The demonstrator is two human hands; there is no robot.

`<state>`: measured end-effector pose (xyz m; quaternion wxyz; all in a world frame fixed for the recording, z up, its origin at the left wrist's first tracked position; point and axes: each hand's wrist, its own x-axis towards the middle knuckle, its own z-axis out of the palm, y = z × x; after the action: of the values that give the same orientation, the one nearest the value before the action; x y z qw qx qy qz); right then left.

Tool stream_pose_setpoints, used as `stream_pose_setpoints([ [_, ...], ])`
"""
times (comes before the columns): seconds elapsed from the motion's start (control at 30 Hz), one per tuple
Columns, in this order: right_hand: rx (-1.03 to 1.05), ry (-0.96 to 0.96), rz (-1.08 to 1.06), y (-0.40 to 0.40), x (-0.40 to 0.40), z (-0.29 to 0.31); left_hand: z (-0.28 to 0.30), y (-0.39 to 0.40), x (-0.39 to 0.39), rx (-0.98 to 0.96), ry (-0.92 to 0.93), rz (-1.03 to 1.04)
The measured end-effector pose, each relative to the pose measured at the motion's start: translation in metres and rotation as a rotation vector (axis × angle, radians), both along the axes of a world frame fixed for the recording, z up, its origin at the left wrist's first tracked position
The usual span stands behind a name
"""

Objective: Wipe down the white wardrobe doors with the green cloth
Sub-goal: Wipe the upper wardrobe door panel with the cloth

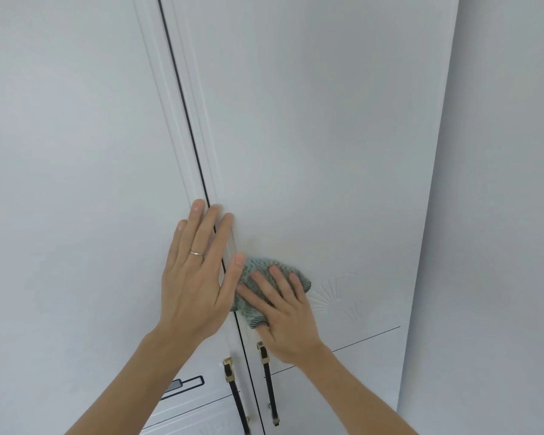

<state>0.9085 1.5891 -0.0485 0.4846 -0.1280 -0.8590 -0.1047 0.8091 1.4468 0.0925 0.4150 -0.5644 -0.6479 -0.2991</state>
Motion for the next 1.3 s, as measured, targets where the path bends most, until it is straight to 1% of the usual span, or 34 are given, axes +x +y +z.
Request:
stream_pose_setpoints([
  [0.07,-0.003,-0.01,-0.019,0.025,0.019,-0.007,-0.008,0.0,0.001,-0.005,0.005,0.007],
  [0.1,-0.039,0.016,-0.033,0.037,0.028,-0.012,-0.011,-0.001,0.002,-0.008,0.004,0.008],
  [0.17,-0.21,0.139,-0.069,0.063,0.047,-0.022,-0.02,-0.001,0.003,-0.02,0.005,0.011],
  [0.2,-0.363,0.237,-0.096,0.073,0.057,-0.025,-0.024,-0.001,0.003,-0.026,0.007,0.013],
  [0.23,-0.563,0.359,-0.12,0.082,0.066,-0.025,-0.027,0.0,0.004,-0.03,0.007,0.016],
  [0.3,-0.969,0.7,-0.121,0.094,0.08,-0.015,-0.031,0.0,0.004,-0.036,-0.001,0.016],
  [0.33,-1.113,0.877,-0.089,0.098,0.084,-0.01,-0.033,0.001,0.004,-0.038,-0.011,0.013],
  [0.37,-1.207,1.003,-0.063,0.1,0.085,-0.002,-0.033,0.001,0.005,-0.033,-0.023,0.01],
  [0.4,-1.254,1.066,-0.068,0.1,0.085,0.004,-0.034,0.002,0.005,-0.028,-0.037,0.009],
  [0.47,-1.292,1.086,-0.111,0.093,0.077,0.013,-0.034,0.002,0.007,-0.019,-0.053,-0.002],
  [0.53,-1.265,1.051,-0.13,0.076,0.062,0.021,-0.035,0.003,0.008,-0.014,-0.055,-0.02],
  [0.57,-1.187,0.99,-0.102,0.063,0.052,0.022,-0.035,0.002,0.008,-0.016,-0.055,-0.016],
  [0.6,-1.089,0.885,-0.064,0.046,0.041,0.023,-0.036,0.001,0.007,-0.017,-0.053,-0.008],
  [0.63,-0.975,0.737,-0.022,0.027,0.029,0.022,-0.036,0.001,0.006,-0.013,-0.05,-0.004],
  [0.7,-0.717,0.372,0.056,-0.006,0.012,0.013,-0.036,0.002,0.007,-0.004,-0.044,0.006],
  [0.73,-0.58,0.22,0.076,-0.015,0.008,0.006,-0.037,0.003,0.008,0.0,-0.042,0.013],
  [0.77,-0.446,0.112,0.081,-0.018,0.008,-0.001,-0.037,0.004,0.01,0.008,-0.042,0.015],
  [0.8,-0.337,0.048,0.083,-0.016,0.011,-0.006,-0.037,0.005,0.011,0.016,-0.038,0.019],
  [0.87,-0.202,-0.008,0.085,-0.001,0.023,-0.011,-0.038,0.007,0.013,0.031,-0.025,0.032],
  [0.93,-0.178,0.015,0.047,0.025,0.037,-0.02,-0.039,0.01,0.014,0.054,-0.017,0.047],
  [0.97,-0.219,0.061,0.012,0.038,0.045,-0.026,-0.039,0.011,0.015,0.061,-0.019,0.055],
  [1.0,-0.312,0.12,-0.028,0.05,0.053,-0.031,-0.041,0.012,0.016,0.063,-0.024,0.058],
  [1.1,-0.773,0.353,-0.09,0.073,0.069,-0.039,-0.043,0.016,0.016,0.06,-0.035,0.076],
  [1.13,-0.897,0.472,-0.07,0.078,0.069,-0.041,-0.043,0.017,0.015,0.057,-0.027,0.087],
  [1.23,-1.222,0.925,0.077,0.086,0.071,-0.06,-0.047,0.018,0.011,0.053,-0.004,0.1],
  [1.27,-1.316,1.034,0.088,0.087,0.071,-0.067,-0.047,0.017,0.01,0.052,-0.004,0.1],
  [1.3,-1.394,1.099,0.086,0.087,0.071,-0.077,-0.048,0.018,0.01,0.052,-0.009,0.099],
])
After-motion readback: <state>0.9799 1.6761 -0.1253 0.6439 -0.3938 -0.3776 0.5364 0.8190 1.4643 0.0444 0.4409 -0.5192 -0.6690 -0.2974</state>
